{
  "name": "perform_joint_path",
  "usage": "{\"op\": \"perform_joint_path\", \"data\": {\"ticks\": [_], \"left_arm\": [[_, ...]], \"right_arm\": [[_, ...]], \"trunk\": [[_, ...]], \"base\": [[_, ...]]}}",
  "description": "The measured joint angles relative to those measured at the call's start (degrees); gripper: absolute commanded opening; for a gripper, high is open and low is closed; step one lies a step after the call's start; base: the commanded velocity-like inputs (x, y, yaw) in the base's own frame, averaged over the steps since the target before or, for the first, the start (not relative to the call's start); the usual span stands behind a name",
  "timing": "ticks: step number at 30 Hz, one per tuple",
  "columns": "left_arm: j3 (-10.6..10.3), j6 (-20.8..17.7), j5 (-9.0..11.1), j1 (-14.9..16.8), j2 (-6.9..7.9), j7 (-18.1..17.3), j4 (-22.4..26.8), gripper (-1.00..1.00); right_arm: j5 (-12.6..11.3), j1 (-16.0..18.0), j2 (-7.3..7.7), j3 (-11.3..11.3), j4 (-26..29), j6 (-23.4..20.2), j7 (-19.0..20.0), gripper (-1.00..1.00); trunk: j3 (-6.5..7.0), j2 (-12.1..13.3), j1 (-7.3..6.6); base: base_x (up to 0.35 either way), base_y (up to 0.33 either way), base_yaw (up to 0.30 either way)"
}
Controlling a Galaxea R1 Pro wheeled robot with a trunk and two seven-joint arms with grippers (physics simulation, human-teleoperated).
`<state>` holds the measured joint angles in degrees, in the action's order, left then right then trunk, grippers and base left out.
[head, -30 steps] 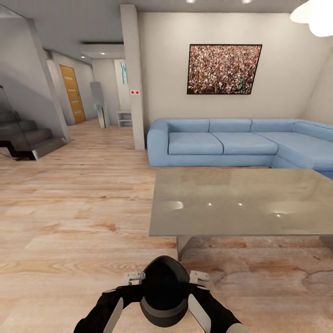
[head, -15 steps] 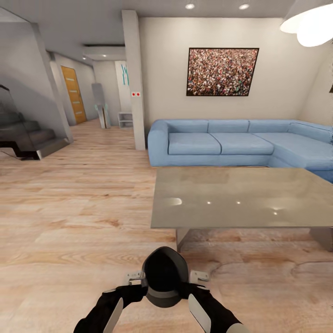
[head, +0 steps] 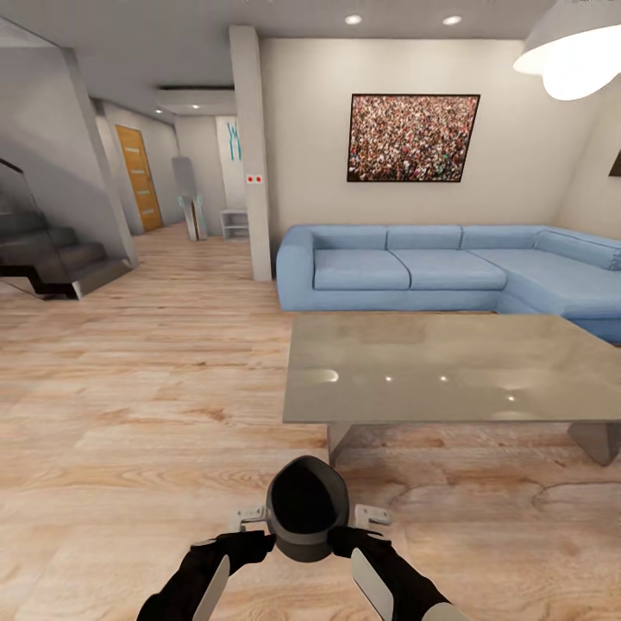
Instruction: Place each of the two pumpkins and all three candles from the living room inside a cabinet in the living room (use any cabinet), then make sure every cabinet is closed, and position the cauldron so it is next to a table in the living room.
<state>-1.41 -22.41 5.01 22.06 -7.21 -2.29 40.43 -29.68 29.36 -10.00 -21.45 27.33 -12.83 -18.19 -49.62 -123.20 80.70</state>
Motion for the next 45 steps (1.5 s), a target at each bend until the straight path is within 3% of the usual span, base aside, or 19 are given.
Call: {"op": "perform_joint_path", "data": {"ticks": [11, 14, 19, 21, 25, 32, 38, 45], "left_arm": [[0.0, -0.1, -0.2, 0.0, 0.49, 0.1, 0.0, 1.00], [0.1, -1.6, -0.2, 0.1, 0.78, 0.5, 0.0, 1.00], [0.1, -4.0, -0.2, 0.2, 2.11, 4.2, -0.3, 1.00], [0.2, -4.3, -0.2, 0.2, 3.27, 5.4, -0.6, 1.00], [1.9, -4.5, -0.2, 0.2, 5.22, 6.0, -1.5, 1.00], [3.2, -4.4, -0.4, 0.2, 6.72, 7.2, -7.3, 1.00], [3.2, -3.7, -0.4, 0.1, 7.01, 8.2, -14.0, 1.00], [3.0, -2.7, -0.5, 0.1, 7.20, 8.3, -18.5, 1.00]], "right_arm": [[0.0, 0.0, 0.00, 0.1, 0.0, 0.0, 0.0, 1.00], [0.0, 0.0, 0.00, 0.1, 0.0, 0.0, 0.0, 1.00], [0.0, -0.1, 0.00, 0.1, 0.0, 0.0, -0.1, 1.00], [0.0, -0.4, 0.00, 0.2, 0.0, 0.1, -0.1, 1.00], [0.0, -0.7, 0.00, 0.2, -0.1, 0.2, -0.1, 1.00], [-0.1, -0.7, 0.00, 0.2, -0.4, 0.3, -0.3, 1.00], [-0.1, -2.8, 0.00, 0.2, -0.6, 0.5, -0.3, 1.00], [-0.2, -4.1, 0.00, 0.1, -0.6, 0.6, -0.2, 1.00]], "trunk": [[1.97, 4.4, -2.42], [2.51, 5.6, -3.07], [3.41, 7.6, -4.17], [3.77, 8.4, -4.61], [4.49, 10.0, -5.49], [5.74, 12.8, -7.03], [6.82, 15.2, -8.34], [8.08, 18.0, -9.88]], "base": [[0.000, 0.000, 0.000], [0.000, 0.000, 0.000], [0.000, 0.000, 0.000], [0.000, 0.000, 0.000], [0.000, 0.000, 0.000], [0.000, 0.000, 0.000], [0.000, 0.000, 0.000], [0.000, 0.000, 0.000]]}}
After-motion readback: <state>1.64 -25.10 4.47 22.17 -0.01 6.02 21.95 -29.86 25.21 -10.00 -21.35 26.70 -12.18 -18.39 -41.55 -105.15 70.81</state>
